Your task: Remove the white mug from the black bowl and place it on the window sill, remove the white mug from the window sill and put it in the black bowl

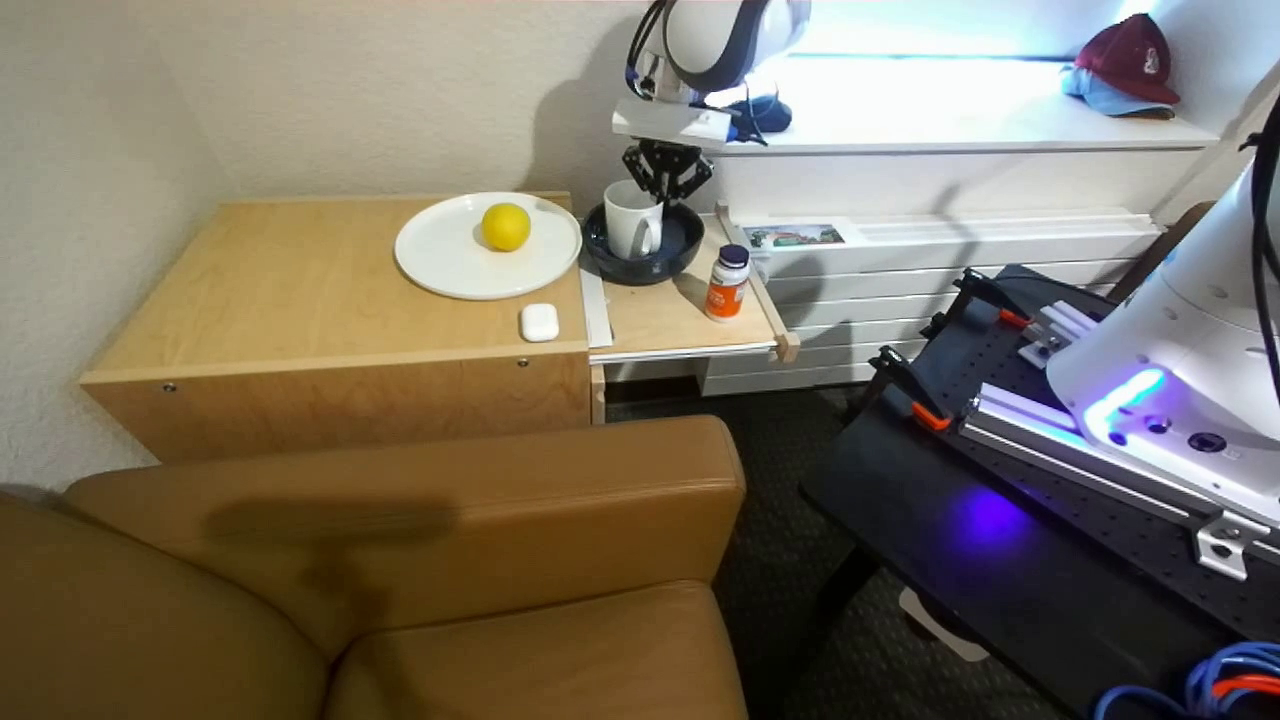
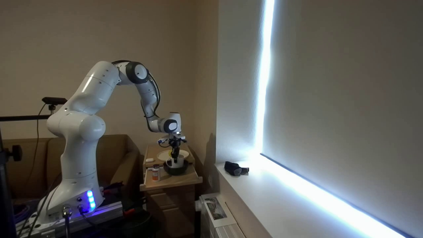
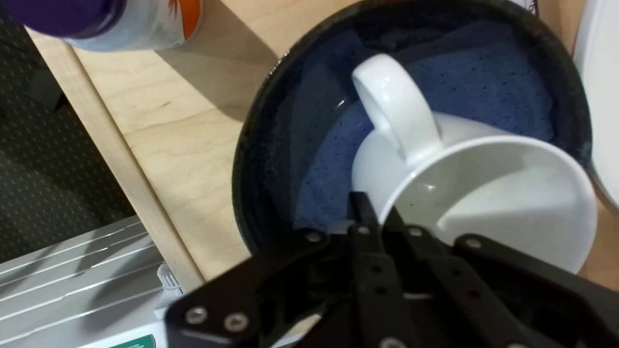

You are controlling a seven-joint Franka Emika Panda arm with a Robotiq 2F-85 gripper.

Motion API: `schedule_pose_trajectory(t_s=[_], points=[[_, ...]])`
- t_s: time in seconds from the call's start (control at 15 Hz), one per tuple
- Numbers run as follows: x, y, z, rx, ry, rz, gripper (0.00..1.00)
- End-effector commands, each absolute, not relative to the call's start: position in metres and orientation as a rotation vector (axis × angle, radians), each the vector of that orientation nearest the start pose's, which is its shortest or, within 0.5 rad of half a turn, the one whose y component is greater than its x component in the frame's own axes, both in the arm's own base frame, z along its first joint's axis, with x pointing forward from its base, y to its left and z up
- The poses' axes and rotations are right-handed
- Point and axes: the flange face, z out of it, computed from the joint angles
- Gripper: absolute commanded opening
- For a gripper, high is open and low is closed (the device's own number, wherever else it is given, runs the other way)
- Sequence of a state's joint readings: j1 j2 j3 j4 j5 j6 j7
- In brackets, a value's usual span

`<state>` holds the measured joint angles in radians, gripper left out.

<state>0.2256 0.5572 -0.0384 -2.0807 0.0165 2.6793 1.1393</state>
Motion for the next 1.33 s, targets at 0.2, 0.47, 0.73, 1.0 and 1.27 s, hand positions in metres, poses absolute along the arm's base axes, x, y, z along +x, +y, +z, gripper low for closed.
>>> schedule_pose_trajectory(t_s=[0.2, 0.47, 0.73, 1.0, 1.27], points=[[0.579, 0.096, 0.195, -2.751, 1.337, -0.118, 0.01], [0.556, 0.077, 0.260, -2.874, 1.098, -0.130, 0.01], [0.504, 0.029, 0.293, -2.969, 1.035, 0.140, 0.01], [0.447, -0.045, 0.308, -2.817, 1.330, 0.235, 0.01], [0.444, -0.063, 0.308, -2.805, 1.329, 0.228, 0.06]])
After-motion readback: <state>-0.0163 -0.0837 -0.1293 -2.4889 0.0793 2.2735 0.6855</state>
